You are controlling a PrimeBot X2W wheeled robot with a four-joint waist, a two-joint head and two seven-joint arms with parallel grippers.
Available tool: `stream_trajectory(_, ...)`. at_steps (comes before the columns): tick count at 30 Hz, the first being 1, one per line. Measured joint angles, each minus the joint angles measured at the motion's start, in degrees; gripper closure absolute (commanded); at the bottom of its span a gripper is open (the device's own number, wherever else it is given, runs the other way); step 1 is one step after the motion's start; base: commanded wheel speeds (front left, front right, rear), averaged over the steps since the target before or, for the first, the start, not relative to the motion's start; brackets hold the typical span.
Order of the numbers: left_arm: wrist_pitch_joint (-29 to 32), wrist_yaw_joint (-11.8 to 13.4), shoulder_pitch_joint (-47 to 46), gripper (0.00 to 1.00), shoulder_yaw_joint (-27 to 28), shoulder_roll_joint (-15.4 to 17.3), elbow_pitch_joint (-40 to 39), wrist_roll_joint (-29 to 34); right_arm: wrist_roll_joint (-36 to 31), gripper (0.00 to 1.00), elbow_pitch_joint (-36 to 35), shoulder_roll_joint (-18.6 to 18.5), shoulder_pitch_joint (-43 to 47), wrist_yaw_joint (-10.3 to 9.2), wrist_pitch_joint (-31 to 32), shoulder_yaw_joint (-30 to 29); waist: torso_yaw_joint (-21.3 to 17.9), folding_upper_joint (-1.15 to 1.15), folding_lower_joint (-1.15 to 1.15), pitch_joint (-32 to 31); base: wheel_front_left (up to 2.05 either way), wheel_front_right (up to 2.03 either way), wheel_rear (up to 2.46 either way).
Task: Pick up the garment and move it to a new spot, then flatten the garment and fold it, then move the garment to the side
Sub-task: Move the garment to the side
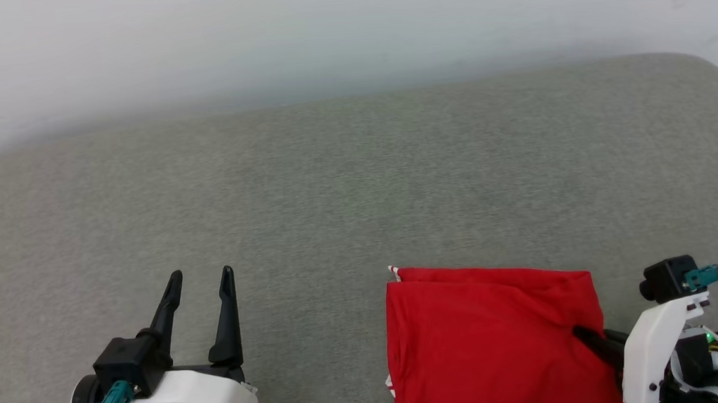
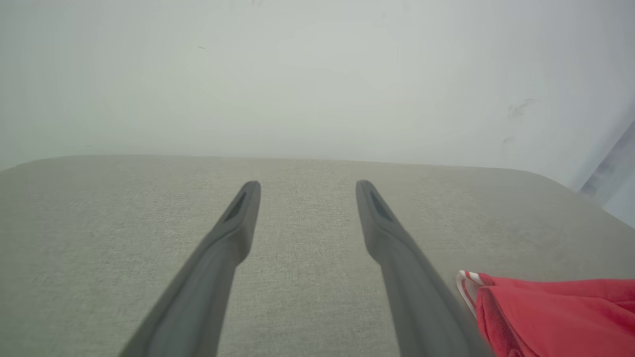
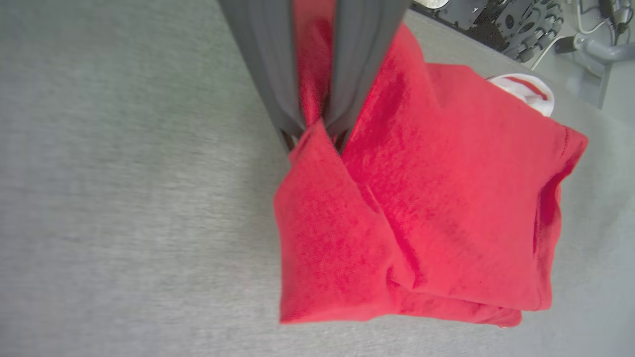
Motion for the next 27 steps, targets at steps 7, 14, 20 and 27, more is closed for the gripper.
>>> stream_trajectory(7,0.60,0.36,0.04,0.00,-0.24,1.37,-2.74,1.21,-2.60,1.00,-1.52,0.11,-3.19,0.00,2.48,-2.20,-9.95,0.00,0.00,1.06,0.00,0.00,0.00)
stream_trajectory(14,2.99,0.63,-1.42,0.00,-0.48,3.70,-7.06,2.65,-3.86,1.00,0.44,2.86,-9.48,-0.01,1.59,-3.94,-19.50,0.00,0.00,4.53,0.00,0.00,0.00)
stream_trajectory(20,6.04,0.27,-4.33,0.00,-1.08,5.98,-10.20,4.11,-4.39,1.00,6.44,4.64,-16.25,-0.01,-2.37,-7.01,-23.54,0.00,0.00,10.70,0.00,0.00,0.00)
stream_trajectory(27,9.83,-1.46,-10.27,0.00,-2.11,8.69,-14.95,6.24,-6.26,1.00,14.77,2.87,-25.39,-0.01,-8.94,-13.05,-24.13,0.00,0.01,18.58,0.00,0.00,0.00)
